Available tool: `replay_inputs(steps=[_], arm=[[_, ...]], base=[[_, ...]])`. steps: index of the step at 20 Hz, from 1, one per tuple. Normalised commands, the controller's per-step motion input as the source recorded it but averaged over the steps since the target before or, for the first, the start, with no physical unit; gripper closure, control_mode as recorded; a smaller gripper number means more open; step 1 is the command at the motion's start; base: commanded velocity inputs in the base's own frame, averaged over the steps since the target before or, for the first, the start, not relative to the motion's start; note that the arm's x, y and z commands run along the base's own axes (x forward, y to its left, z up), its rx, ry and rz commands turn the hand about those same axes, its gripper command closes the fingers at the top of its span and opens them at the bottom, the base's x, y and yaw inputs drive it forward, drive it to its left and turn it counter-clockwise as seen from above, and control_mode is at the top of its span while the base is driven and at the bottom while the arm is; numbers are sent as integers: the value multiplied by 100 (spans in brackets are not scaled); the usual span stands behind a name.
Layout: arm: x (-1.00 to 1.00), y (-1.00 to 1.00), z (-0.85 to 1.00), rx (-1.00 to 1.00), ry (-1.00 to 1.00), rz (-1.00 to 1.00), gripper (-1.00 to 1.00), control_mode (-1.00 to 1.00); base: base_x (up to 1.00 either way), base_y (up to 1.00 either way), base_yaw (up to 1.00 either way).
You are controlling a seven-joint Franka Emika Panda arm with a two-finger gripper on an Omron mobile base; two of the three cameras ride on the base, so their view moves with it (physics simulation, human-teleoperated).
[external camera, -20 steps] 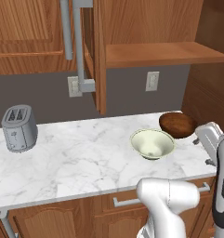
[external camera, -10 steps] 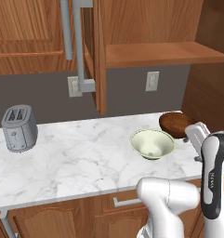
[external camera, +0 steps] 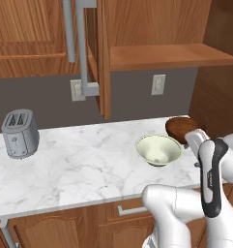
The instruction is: Open the cabinet. Pick the bowls from the counter and place them in the cabinet. Then close the cabinet.
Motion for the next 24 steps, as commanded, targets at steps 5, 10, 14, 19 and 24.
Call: replay_inputs(steps=[5, 10, 14, 19, 24], arm=[[31, 0, -36, 0, 0, 0, -100, -100], [29, 0, -34, 0, 0, 1, -100, -100], [27, 0, -31, 0, 0, 3, -100, -100], [25, -6, -26, 0, 0, 5, -100, -100], [21, -2, -22, 0, 0, 5, -100, -100]], base=[[0, 0, 0], [0, 0, 0], [0, 0, 0], [0, 0, 0], [0, 0, 0]])
